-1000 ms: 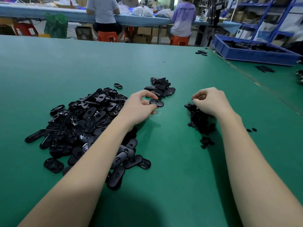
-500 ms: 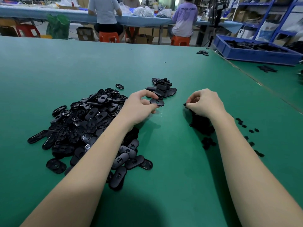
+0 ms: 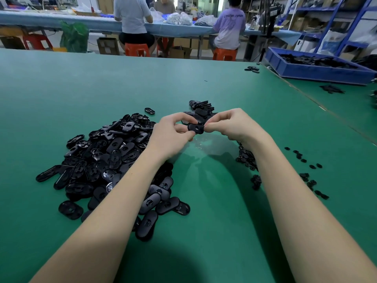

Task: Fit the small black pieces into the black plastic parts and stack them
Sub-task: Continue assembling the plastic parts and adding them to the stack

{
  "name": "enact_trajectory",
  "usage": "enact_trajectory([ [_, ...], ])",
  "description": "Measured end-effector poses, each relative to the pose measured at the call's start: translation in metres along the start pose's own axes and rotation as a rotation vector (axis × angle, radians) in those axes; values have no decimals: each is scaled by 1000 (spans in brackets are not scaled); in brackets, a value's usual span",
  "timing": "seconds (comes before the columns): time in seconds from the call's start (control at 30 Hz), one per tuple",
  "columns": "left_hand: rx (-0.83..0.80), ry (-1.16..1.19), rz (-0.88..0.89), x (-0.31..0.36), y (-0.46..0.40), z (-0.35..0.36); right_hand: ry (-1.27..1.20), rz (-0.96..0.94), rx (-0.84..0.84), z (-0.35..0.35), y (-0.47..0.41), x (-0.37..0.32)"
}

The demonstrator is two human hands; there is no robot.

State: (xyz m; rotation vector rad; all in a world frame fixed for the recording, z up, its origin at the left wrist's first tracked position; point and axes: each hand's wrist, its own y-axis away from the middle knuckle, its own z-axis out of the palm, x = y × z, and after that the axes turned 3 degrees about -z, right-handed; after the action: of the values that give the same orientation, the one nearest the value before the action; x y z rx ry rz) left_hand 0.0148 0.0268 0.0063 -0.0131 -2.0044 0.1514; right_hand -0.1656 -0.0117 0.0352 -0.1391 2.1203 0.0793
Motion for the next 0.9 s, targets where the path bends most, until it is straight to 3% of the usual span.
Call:
enact_trajectory([
  [0.6, 22, -100, 84, 6, 2, 1, -89, 64, -21, 8, 1, -4],
  [0.73, -21, -13, 32, 6, 2, -3, -65, 66, -16, 6, 2, -3],
  [0.9, -132, 203, -100, 9, 2, -8, -248, 154, -151, 0, 3, 5],
])
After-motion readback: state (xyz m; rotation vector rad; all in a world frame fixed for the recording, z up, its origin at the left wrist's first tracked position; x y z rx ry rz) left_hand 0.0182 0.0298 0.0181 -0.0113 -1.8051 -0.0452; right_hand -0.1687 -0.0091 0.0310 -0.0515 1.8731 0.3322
